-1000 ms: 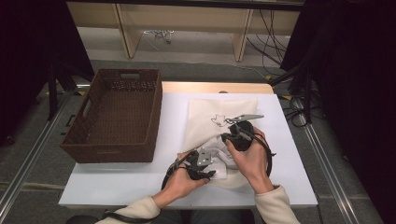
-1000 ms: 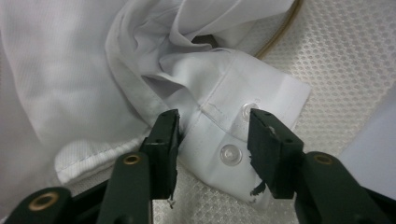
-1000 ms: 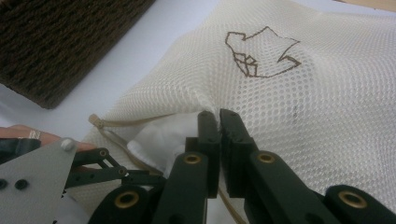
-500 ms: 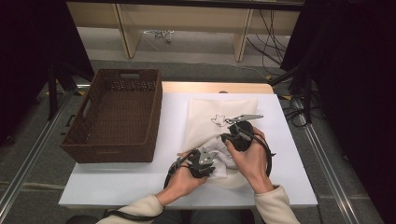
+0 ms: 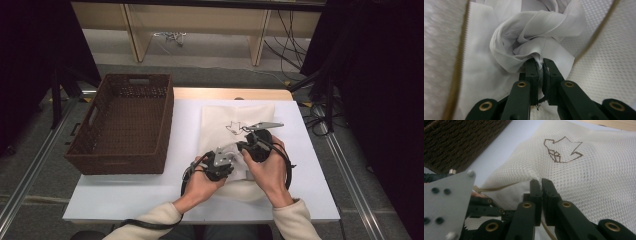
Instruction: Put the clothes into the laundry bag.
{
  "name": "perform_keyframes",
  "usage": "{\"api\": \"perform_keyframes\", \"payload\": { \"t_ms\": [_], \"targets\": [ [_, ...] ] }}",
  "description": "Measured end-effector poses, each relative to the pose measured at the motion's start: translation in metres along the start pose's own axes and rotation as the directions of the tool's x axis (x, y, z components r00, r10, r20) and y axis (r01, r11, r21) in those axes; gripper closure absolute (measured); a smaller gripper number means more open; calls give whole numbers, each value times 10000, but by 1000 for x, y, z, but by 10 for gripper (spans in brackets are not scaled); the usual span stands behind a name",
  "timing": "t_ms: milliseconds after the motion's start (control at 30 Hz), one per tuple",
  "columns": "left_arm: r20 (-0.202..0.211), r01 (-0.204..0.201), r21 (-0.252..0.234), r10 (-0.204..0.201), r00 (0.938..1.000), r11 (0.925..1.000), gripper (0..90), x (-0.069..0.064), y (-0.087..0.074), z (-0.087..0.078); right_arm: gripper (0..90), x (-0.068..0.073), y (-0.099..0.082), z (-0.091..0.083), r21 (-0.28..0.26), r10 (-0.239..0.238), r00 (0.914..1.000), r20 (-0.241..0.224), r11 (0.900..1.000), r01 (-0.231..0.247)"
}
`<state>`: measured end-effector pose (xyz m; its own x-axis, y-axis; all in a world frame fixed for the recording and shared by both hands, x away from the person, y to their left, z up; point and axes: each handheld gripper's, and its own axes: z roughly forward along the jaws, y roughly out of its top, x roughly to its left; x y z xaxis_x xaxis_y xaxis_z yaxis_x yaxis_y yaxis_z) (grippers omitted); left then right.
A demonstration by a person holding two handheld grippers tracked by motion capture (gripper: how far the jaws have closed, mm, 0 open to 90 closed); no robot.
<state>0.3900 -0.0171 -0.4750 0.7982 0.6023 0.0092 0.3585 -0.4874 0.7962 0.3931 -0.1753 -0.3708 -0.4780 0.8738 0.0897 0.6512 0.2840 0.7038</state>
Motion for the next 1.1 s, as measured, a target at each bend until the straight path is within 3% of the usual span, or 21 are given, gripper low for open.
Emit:
{"api": "perform_keyframes", "payload": {
  "t_ms": [67, 167, 233, 267, 367, 400, 433, 467, 500, 533, 567, 600, 633, 667, 700, 800, 967, 1100],
  "targets": [
    [-64, 164, -133, -165, 9998, 9998, 831, 2, 1, 3, 888, 1, 0, 0, -91, 257, 9996, -134, 9996, -259],
    [-263, 234, -157, -238, 9994, 9996, 830, 7, 3, 9, 888, -1, 0, -2, -59, -7, 10000, -47, 10000, 6],
    [-350, 275, -256, -283, 9990, 9993, 827, 8, 4, 11, 888, -1, 0, 0, -131, 124, 9999, 19, 9998, -124],
    [-479, 69, -221, -79, 9988, 9997, 826, 10, 5, 12, 888, -1, 0, -1, -120, 131, 9999, 23, 9998, -130],
    [-703, 83, -236, -99, 9975, 9997, 815, 11, 4, 17, 887, -2, 0, -1, -58, 132, 9999, 4, 9999, -132],
    [-742, 301, -425, -332, 9967, 9986, 807, 10, 4, 20, 888, -2, 0, -1, -1, 222, 9998, 10, 9998, -222],
    [-762, 53, -223, -70, 9971, 9997, 799, 11, 3, 21, 888, -3, -1, 0, -33, 105, 9999, -47, 9999, -105],
    [-906, 480, -640, -537, 9944, 9968, 787, 8, 2, 24, 887, -3, 0, 0, -32, 56, 10000, -25, 10000, -56],
    [-809, 23, -326, -49, 9967, 9995, 776, 10, 2, 23, 887, -2, 0, 1, -56, 163, 9999, -2, 9999, -163],
    [-831, 116, -467, -154, 9964, 9988, 754, 9, 1, 24, 888, -2, 0, 1, -66, 251, 9997, 31, 9997, -251],
    [-817, -83, -295, 58, 9966, 9995, 737, 10, 0, 21, 887, -2, 0, 1, -66, 232, 9997, 13, 9997, -232],
    [-784, 262, -608, -310, 9964, 9978, 705, 7, 0, 22, 887, -3, -1, 0, -4, 115, 9999, -26, 9999, -115],
    [-556, 54, -449, -79, 9984, 9990, 671, 8, -1, 19, 888, -3, -1, 1, -11, 140, 9999, -27, 9999, -140],
    [-574, 95, -560, -127, 9983, 9984, 631, 6, -1, 18, 887, -2, -1, 1, 7, 167, 9999, -45, 9999, -167],
    [-385, -271, -308, 259, 9989, 9992, 602, 8, 0, 12, 887, -3, -1, 1, 10, 125, 9999, -52, 9999, -125],
    [-427, -445, -441, 426, 9982, 9980, 530, 6, -1, 2, 887, -2, -1, -1, 55, 215, 9998, -17, 9998, -215],
    [-210, -708, -385, 700, 9973, 9967, 534, 0, -9, -12, 887, -1, -1, 0, 85, 254, 9997, -25, 9996, -253],
    [-58, -925, -5, 925, 9957, 9957, 541, -3, -16, -5, 886, -1, -1, 2, 110, 218, 9998, 21, 9997, -218]
  ]
}}
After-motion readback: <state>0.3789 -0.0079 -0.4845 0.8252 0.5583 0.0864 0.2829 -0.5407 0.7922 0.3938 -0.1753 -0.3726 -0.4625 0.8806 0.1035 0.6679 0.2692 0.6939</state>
